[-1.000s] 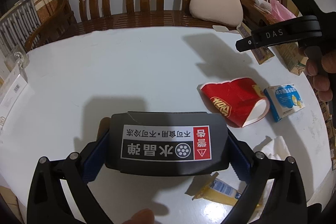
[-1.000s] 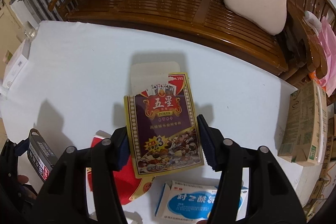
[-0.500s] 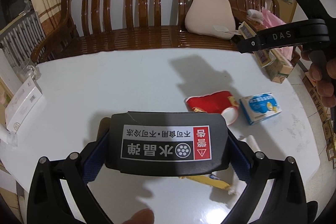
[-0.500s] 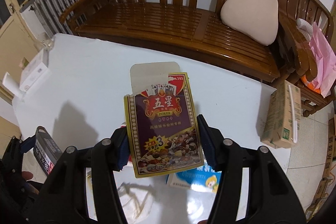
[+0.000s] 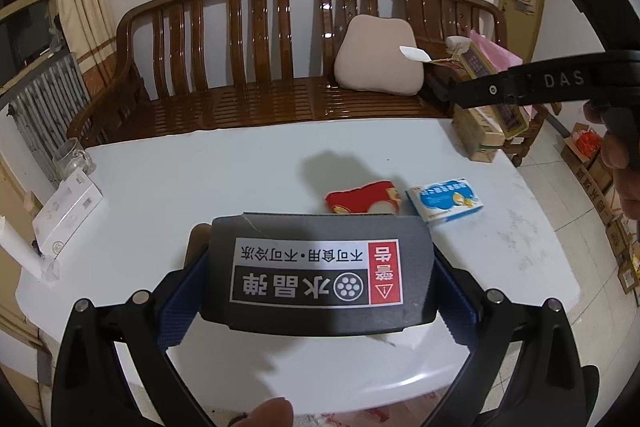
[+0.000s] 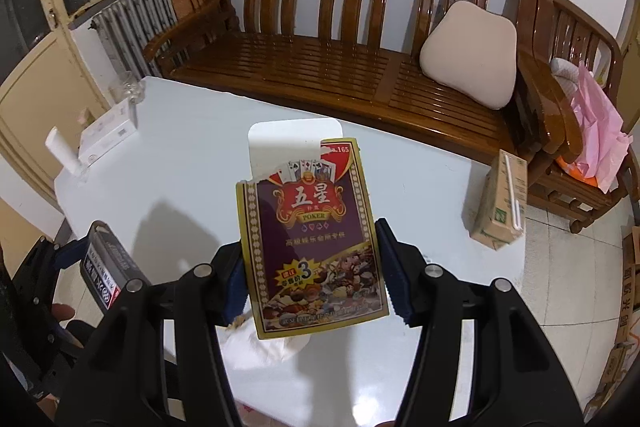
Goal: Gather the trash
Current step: 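Lift both held boxes and carry them down toward the plastic bag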
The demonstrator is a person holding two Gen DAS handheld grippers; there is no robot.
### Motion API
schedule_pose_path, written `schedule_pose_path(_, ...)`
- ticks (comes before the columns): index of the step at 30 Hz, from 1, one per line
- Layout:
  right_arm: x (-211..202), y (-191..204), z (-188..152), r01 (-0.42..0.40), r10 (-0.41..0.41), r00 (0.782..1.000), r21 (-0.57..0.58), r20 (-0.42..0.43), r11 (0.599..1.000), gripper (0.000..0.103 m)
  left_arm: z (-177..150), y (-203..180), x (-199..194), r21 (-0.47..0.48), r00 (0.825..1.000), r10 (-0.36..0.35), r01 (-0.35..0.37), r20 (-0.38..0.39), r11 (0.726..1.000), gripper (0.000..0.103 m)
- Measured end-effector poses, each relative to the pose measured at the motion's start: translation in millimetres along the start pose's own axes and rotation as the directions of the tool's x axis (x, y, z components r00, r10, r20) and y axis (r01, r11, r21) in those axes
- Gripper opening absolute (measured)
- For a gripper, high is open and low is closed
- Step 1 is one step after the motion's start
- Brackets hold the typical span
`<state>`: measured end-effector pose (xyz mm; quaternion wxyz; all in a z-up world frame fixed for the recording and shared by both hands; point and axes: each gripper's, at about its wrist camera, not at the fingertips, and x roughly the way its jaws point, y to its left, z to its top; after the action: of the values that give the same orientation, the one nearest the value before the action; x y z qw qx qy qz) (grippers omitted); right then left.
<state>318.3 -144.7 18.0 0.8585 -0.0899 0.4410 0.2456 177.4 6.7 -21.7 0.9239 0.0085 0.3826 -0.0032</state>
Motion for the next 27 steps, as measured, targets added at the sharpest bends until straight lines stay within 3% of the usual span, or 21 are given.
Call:
schedule_pose_path(13, -81, 26, -62, -0.018, 0.019, 0.997, -0.027, 0.072, 0.999, 0.055, -42, -32, -68, 0.06, 0.997, -0.058, 0.055, 0.049, 0.997, 0.096)
schedule_pose_path(27, -146, 48, -160, -0.016, 0.022, 0.991, -0.049, 0.133, 0.999, 0.055, -110, -57, -113, 0.107, 0.992, -0.116, 0.109, 0.058, 0.988, 0.096)
